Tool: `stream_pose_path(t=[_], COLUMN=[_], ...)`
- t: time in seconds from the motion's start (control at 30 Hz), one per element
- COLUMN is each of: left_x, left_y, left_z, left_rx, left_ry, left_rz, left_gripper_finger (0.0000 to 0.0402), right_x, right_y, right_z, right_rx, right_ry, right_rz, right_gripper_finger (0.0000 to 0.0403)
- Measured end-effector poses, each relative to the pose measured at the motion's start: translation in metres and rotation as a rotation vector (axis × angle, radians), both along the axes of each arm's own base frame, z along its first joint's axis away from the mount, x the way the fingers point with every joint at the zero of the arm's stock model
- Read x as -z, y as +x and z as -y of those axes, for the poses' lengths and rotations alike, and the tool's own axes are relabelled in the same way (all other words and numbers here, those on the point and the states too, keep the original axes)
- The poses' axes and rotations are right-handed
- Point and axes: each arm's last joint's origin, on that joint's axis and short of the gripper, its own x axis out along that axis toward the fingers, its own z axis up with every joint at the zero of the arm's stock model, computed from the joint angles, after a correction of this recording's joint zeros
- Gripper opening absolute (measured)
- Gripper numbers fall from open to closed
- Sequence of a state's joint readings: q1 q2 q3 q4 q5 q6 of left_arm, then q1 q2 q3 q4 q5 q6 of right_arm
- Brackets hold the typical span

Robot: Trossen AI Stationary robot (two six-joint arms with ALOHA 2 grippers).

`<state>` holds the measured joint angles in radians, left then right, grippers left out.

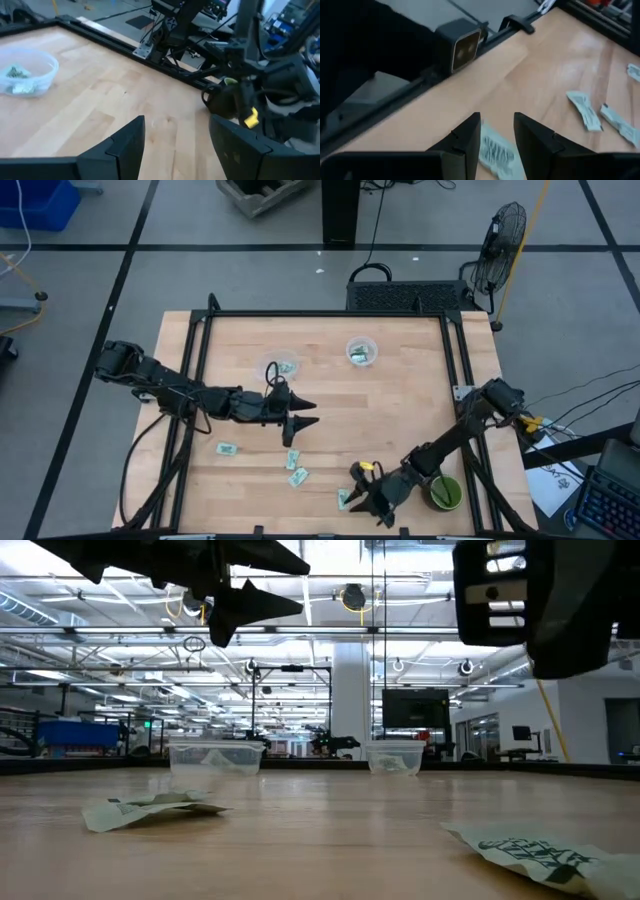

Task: Pick and place Stevia / Truvia into bins
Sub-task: Put the stevia packet into the right transparent container

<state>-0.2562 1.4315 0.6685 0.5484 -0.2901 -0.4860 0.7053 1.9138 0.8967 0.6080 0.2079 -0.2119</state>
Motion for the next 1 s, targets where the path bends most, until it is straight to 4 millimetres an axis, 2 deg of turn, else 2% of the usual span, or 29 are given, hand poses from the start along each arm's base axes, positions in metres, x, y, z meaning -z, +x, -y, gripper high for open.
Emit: stream_pose_path(t=[0.17, 0.27, 0.57, 0.77, 1.0], left_x=[0.000, 0.000, 0.000, 0.000, 0.000], left_y=[-0.001, -0.003, -0.006, -0.006, -0.006], left_z=[0.005, 0.011, 0.023, 0.021, 0.019], left_rx=[0.005, 0.021, 0.044, 0.036, -0.021], left_ry=[-0.045, -0.040, -0.008, 0.020, 0.036], left_rz=[-0.003, -0.003, 0.000, 0.001, 0.004], left_gripper_finger=[0.0225, 0.0225, 0.0225, 0.0225, 0.0225], right_x=[0.006, 0.016, 0.023, 0.022, 0.024], right_y=[0.010, 0.012, 0.008, 0.003, 0.004], right_z=[-0.014, -0.015, -0.012, -0.019, -0.015], right_rx=[0.010, 0.017, 0.111, 0.091, 0.162], right_ry=[0.021, -0.002, -0.028, -0.023, -0.030], right_rz=[-0.027, -0.055, -0.117, -0.117, -0.133], right_gripper_finger=[0.0109, 0.0109, 0.0110, 0.0110, 0.0110])
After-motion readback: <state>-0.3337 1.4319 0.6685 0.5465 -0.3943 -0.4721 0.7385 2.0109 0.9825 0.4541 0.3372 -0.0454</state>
